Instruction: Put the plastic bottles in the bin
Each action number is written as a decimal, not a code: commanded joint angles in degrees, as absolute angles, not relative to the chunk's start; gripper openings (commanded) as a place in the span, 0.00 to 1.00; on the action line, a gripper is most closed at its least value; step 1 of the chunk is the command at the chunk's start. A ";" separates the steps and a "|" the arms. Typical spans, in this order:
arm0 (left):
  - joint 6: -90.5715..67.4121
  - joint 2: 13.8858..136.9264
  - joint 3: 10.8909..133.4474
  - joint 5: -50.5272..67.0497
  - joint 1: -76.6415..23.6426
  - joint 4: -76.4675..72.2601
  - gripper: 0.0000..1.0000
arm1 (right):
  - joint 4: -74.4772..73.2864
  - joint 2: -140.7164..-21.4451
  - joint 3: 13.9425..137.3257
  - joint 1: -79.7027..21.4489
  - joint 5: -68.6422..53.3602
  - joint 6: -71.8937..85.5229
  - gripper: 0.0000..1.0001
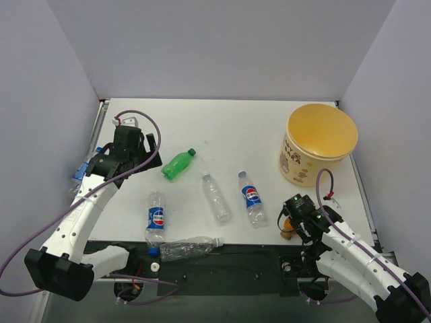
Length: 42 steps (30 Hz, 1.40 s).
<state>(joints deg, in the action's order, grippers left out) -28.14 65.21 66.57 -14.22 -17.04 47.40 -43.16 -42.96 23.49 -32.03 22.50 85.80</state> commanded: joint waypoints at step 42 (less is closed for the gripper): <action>-31.99 64.86 62.67 -12.92 -15.56 54.14 0.97 | -26.01 -70.77 88.68 -10.71 24.17 21.72 0.94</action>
<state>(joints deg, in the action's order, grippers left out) -30.92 64.53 63.00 -13.43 -15.97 54.26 -26.24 -76.84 84.42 -7.97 24.29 25.67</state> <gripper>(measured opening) 0.972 0.937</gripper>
